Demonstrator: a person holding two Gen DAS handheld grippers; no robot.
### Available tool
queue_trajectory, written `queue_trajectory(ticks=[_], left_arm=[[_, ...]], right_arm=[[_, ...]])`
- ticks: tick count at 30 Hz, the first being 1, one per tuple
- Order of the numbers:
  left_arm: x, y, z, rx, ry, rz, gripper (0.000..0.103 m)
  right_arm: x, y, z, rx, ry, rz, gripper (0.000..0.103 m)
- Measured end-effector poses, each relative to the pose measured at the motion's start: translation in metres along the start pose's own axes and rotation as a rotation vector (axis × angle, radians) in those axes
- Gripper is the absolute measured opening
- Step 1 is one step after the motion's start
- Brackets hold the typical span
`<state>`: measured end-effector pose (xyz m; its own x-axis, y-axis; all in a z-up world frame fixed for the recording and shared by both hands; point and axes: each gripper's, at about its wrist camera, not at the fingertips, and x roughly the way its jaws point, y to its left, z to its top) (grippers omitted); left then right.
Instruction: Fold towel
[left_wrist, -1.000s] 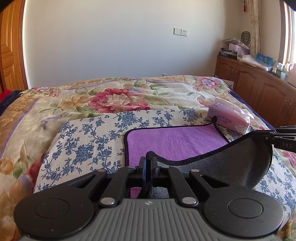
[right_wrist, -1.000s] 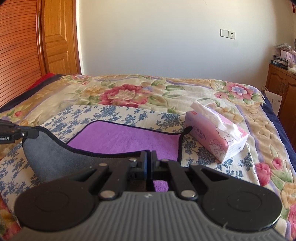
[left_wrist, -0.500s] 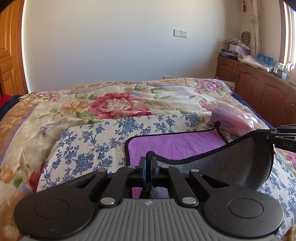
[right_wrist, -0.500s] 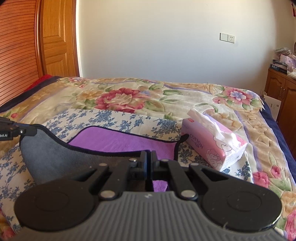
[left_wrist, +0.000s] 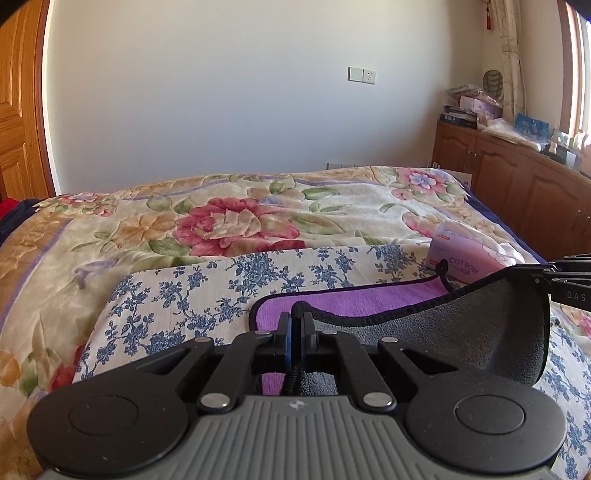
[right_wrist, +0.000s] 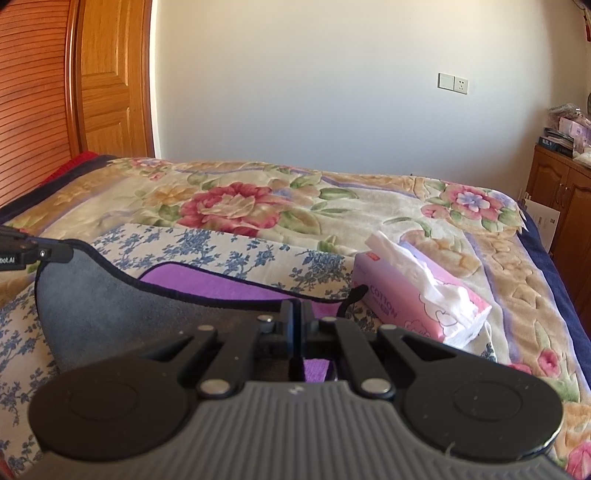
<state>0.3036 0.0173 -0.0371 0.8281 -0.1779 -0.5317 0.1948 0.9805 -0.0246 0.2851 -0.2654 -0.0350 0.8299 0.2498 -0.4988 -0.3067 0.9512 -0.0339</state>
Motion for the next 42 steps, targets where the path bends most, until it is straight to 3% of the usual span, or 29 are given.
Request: queue_trajectory(ticks=[42], left_arm=[[0.092,0.010,0.018,0.008,-0.050,0.024,0.005]], right_arm=[[0.077,-0.017,0.009,-0.083,-0.034,-0.028,0.004]])
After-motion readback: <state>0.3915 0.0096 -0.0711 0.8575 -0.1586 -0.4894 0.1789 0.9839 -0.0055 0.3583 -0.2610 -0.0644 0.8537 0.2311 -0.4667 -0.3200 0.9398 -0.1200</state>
